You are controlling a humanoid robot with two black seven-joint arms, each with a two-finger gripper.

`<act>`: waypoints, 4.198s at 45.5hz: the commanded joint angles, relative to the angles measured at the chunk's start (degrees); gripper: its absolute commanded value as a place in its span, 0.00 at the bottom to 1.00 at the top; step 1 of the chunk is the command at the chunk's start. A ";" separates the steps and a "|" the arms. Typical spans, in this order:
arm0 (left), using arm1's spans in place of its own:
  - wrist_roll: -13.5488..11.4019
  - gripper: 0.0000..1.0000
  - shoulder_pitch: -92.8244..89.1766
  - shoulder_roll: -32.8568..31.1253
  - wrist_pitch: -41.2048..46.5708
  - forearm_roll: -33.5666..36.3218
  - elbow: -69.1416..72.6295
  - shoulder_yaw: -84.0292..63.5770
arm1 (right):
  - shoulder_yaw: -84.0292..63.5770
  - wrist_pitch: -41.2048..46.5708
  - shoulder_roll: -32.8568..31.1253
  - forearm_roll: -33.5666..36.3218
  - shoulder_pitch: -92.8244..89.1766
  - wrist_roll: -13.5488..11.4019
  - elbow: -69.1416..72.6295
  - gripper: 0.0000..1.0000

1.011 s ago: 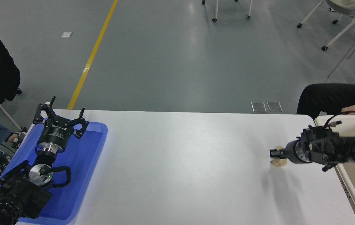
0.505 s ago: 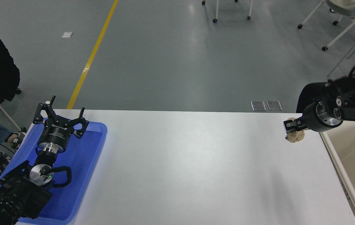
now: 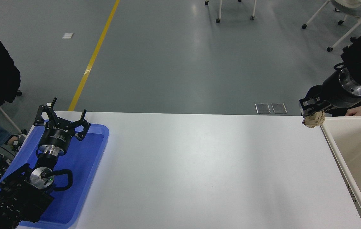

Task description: Pick up paper ball place in dustbin

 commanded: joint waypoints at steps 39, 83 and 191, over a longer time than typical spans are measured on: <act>-0.09 1.00 0.00 0.00 0.00 0.00 0.00 0.00 | 5.06 -0.05 -17.54 -14.80 -40.21 7.56 -47.68 0.00; -0.09 1.00 0.08 0.26 0.00 0.00 0.00 0.00 | 22.04 -21.68 -3.13 14.38 -83.91 3.43 -72.74 0.00; -0.18 1.00 0.17 0.35 0.00 0.00 0.00 0.00 | 122.50 -0.42 8.03 34.69 -93.84 4.05 -40.48 1.00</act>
